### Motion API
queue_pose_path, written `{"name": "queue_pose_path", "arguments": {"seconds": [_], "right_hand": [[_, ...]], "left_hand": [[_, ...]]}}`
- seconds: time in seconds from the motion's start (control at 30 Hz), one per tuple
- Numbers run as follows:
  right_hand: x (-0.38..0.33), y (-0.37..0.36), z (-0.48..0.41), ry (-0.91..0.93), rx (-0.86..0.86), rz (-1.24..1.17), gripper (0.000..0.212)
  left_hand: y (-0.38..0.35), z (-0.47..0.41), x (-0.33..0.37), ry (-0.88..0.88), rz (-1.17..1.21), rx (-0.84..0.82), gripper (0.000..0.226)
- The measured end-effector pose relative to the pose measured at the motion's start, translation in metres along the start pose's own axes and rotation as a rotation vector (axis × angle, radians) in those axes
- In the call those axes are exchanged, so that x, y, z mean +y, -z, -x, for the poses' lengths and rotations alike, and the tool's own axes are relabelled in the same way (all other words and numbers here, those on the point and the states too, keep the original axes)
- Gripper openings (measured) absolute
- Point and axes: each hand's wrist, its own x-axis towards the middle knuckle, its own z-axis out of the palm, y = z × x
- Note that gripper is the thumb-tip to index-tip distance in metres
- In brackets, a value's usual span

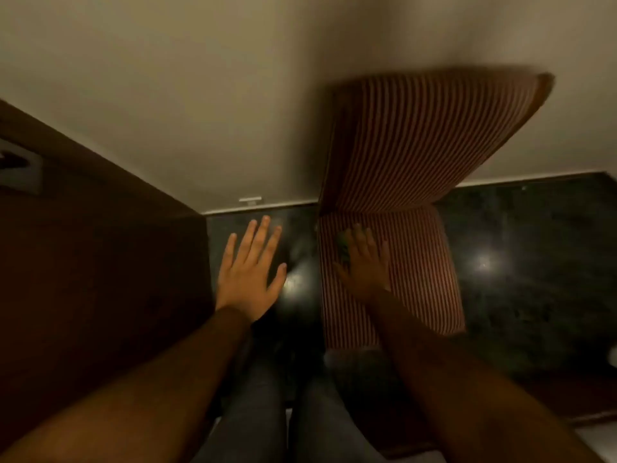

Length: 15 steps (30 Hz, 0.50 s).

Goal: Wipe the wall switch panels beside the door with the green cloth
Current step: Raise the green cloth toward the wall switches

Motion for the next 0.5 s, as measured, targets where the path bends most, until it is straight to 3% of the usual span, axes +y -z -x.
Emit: {"name": "queue_pose_path", "arguments": {"seconds": [0.27,0.5], "right_hand": [[0.037,-0.066,-0.082,-0.100,-0.054,-0.014,0.091],[0.047,-0.091,-0.118,-0.169,-0.221,-0.124,0.092]], "left_hand": [[-0.075,-0.006,-0.025,-0.004,-0.004,-0.156,0.077],[-0.098,-0.020,-0.030,0.009,-0.008,-0.198,0.077]]}}
